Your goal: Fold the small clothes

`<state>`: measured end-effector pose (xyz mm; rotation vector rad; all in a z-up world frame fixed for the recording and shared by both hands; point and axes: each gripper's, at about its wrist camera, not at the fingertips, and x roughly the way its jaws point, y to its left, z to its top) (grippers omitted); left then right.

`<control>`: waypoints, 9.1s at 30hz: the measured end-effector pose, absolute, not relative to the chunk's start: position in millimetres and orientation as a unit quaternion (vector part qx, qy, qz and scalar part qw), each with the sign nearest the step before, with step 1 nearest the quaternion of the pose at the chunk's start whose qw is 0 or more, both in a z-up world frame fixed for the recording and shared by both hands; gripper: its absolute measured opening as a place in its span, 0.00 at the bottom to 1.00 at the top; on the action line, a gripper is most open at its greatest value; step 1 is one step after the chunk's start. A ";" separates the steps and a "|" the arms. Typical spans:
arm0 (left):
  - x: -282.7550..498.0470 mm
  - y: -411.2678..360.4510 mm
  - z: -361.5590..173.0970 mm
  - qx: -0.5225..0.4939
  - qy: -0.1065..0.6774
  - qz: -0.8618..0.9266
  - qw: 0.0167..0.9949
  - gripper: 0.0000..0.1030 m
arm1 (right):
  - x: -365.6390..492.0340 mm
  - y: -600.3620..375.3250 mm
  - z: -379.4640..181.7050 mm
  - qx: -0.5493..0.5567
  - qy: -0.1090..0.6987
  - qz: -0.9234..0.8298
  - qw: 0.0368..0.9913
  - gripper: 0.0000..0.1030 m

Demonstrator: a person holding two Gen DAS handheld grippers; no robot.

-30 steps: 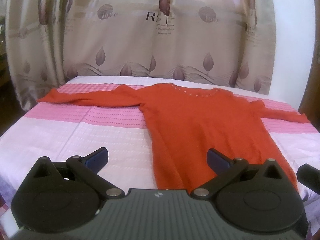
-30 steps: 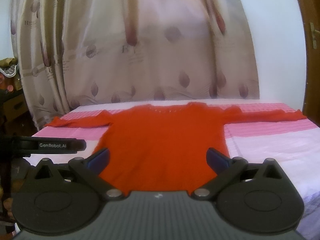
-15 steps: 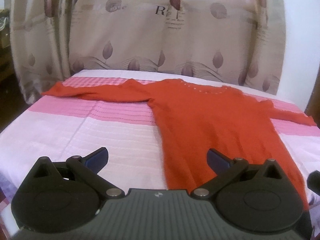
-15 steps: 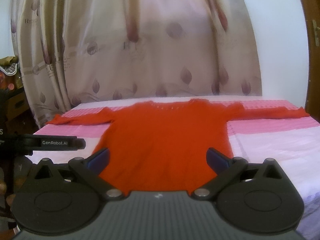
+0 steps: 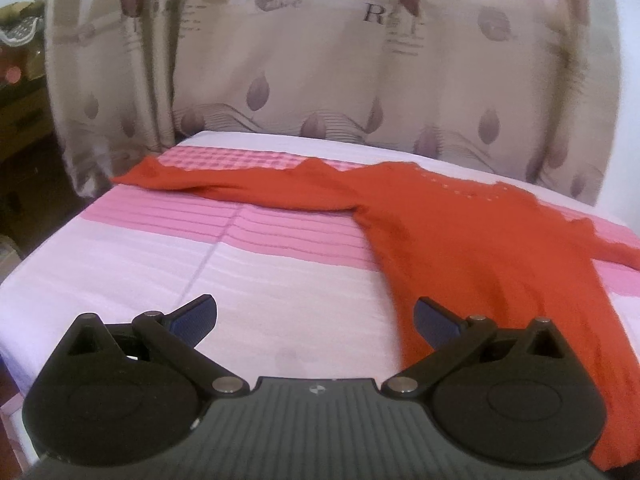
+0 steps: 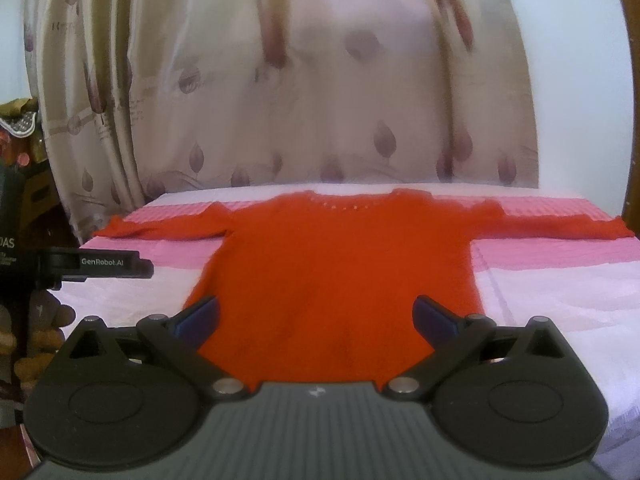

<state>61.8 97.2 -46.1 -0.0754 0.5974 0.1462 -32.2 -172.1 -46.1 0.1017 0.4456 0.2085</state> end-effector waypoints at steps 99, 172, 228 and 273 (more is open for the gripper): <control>277.7 -88.8 -41.1 -0.079 0.234 -0.147 0.958 1.00 | 25.1 -333.6 -133.5 0.247 0.266 0.023 0.932 1.00; 235.3 9.3 -127.7 -0.125 0.278 0.044 0.951 1.00 | 291.5 -411.6 -143.4 0.223 0.251 0.067 0.939 0.32; 220.7 50.1 -125.1 -0.249 0.222 0.141 0.932 1.00 | 340.7 -330.8 -61.1 0.535 0.175 0.240 0.791 0.10; 217.3 56.7 -122.5 -0.268 0.205 0.178 0.925 1.00 | 349.0 -210.9 -39.4 0.131 0.218 0.227 0.940 0.11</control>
